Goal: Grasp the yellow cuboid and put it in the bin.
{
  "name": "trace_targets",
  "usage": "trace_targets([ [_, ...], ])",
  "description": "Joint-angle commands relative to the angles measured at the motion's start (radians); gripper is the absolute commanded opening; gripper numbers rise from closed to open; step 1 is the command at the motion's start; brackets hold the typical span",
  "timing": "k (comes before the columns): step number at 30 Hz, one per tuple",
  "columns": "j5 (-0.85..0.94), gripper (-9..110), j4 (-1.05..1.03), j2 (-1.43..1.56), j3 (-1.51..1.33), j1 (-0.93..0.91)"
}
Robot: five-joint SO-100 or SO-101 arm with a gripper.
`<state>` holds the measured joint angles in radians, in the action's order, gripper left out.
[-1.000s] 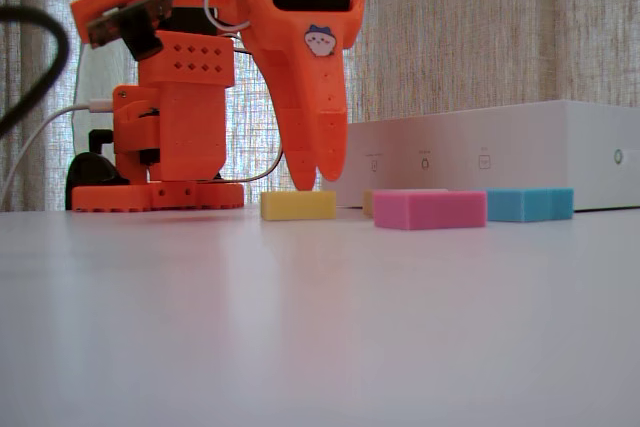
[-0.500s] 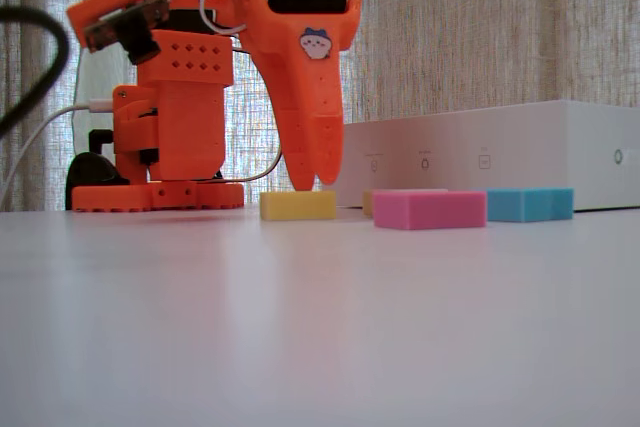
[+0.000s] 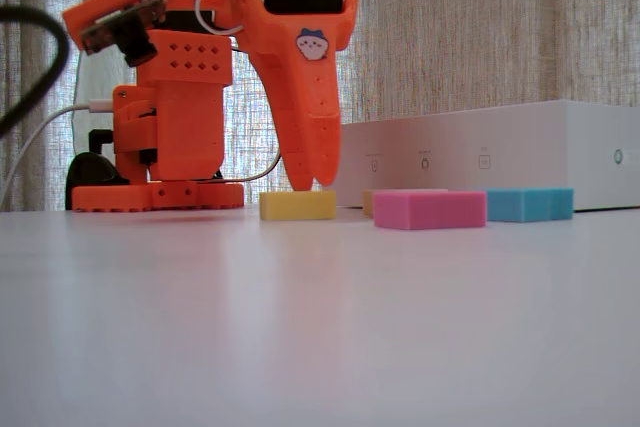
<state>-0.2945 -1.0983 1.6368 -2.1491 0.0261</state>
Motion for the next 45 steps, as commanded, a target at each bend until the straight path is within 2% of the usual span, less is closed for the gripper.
trace_targets([
  [1,0.009,23,0.028,-0.035,-0.008,-0.026],
  [12,0.0,23,0.005,-0.032,-0.041,0.002],
  [22,0.009,23,0.046,0.124,-0.046,0.052],
  [29,0.0,23,-0.114,0.264,0.11,0.126],
  [38,0.032,23,-0.176,0.532,0.293,0.164],
  [45,0.017,23,-0.199,0.534,0.198,0.176],
])
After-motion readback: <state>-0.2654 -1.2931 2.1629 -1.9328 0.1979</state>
